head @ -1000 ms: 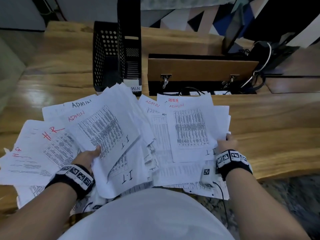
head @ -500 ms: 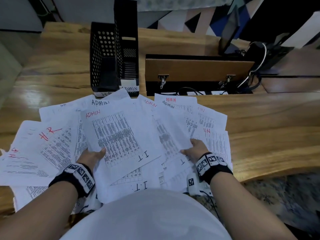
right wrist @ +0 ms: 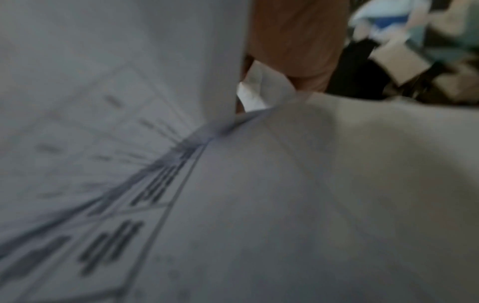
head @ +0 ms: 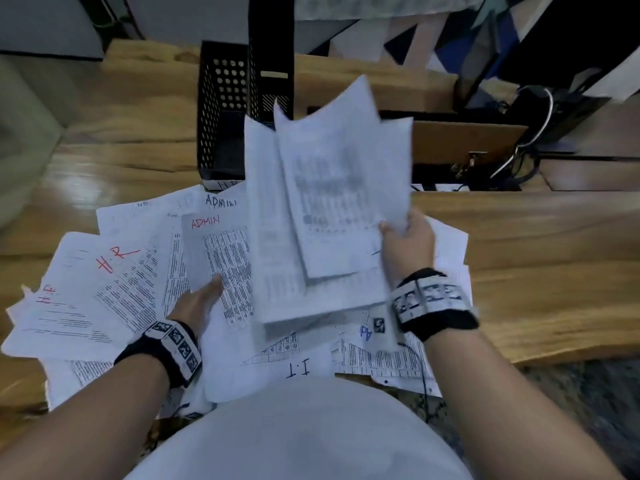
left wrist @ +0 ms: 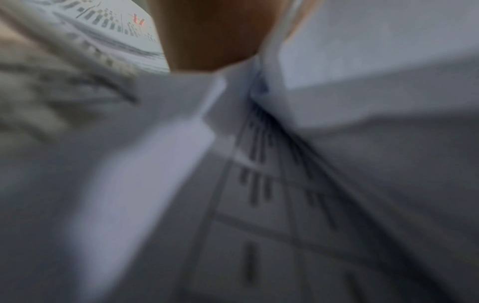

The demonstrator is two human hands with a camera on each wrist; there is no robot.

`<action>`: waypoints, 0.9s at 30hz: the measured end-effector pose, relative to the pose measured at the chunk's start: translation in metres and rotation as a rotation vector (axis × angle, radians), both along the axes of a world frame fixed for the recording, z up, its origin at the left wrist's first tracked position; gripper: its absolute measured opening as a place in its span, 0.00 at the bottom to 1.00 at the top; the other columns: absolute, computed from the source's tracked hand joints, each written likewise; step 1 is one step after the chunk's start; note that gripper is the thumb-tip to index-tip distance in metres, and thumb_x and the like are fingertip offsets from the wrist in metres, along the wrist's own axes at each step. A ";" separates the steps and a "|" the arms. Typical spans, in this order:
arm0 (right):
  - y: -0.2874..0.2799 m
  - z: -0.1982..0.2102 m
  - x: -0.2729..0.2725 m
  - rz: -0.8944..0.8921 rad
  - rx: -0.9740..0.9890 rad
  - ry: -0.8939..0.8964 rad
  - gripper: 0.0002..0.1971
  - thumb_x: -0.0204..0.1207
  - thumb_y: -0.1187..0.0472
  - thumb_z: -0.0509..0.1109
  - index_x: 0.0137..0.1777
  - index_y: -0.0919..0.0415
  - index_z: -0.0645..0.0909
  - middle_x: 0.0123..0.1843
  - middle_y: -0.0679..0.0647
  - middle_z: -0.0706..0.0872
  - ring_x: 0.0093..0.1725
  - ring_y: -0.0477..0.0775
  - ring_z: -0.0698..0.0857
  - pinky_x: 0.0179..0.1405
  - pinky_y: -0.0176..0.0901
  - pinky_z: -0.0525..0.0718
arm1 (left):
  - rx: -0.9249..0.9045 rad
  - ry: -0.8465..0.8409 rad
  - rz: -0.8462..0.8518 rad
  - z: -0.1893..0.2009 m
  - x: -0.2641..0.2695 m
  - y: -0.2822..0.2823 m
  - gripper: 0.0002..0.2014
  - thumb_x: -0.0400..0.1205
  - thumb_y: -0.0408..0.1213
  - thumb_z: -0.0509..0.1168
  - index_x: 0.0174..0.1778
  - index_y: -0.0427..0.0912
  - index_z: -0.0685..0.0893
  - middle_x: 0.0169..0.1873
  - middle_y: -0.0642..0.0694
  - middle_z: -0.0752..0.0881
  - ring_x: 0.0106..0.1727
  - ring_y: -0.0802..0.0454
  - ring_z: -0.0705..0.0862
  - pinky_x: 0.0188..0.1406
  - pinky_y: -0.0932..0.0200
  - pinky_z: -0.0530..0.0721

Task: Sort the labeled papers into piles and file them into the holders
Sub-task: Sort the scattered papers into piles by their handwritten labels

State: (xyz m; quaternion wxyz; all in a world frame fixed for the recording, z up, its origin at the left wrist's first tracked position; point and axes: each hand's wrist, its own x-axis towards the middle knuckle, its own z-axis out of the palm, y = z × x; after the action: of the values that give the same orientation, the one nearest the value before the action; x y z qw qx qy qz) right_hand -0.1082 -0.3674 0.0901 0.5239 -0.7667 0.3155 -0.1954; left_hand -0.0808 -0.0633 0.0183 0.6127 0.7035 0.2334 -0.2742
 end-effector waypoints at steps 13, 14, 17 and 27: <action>0.066 -0.084 -0.012 0.601 0.075 0.589 0.20 0.83 0.57 0.65 0.75 0.55 0.72 0.63 0.55 0.84 0.60 0.59 0.83 0.62 0.51 0.81 | 0.116 0.006 -0.008 0.004 -0.001 -0.006 0.54 0.67 0.50 0.80 0.79 0.26 0.58 0.74 0.31 0.73 0.76 0.37 0.71 0.77 0.43 0.63; 0.059 -0.084 -0.014 0.595 0.120 0.581 0.21 0.82 0.54 0.66 0.74 0.54 0.73 0.60 0.55 0.86 0.58 0.59 0.84 0.61 0.52 0.82 | 0.114 -0.018 -0.022 0.003 -0.001 -0.007 0.56 0.63 0.52 0.82 0.79 0.28 0.61 0.70 0.33 0.77 0.74 0.38 0.73 0.75 0.43 0.66; 0.019 -0.091 -0.021 0.414 0.047 0.474 0.25 0.76 0.45 0.72 0.70 0.53 0.75 0.49 0.57 0.85 0.48 0.57 0.85 0.51 0.48 0.84 | 0.084 -0.003 0.002 0.010 -0.003 -0.011 0.35 0.76 0.35 0.74 0.76 0.28 0.68 0.48 0.46 0.83 0.66 0.42 0.77 0.66 0.51 0.72; -0.112 -0.104 -0.091 -0.299 -0.257 0.988 0.40 0.66 0.26 0.66 0.69 0.55 0.74 0.71 0.66 0.71 0.71 0.66 0.70 0.67 0.66 0.70 | 0.107 0.052 -0.023 0.002 0.004 -0.004 0.26 0.78 0.36 0.72 0.70 0.31 0.75 0.47 0.41 0.85 0.42 0.46 0.83 0.46 0.55 0.78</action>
State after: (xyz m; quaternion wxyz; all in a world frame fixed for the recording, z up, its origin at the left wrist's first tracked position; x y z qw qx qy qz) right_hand -0.1989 -0.4794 -0.0136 0.1814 -0.7720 0.6040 0.0794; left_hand -0.0772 -0.0668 0.0202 0.5647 0.7306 0.2555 -0.2863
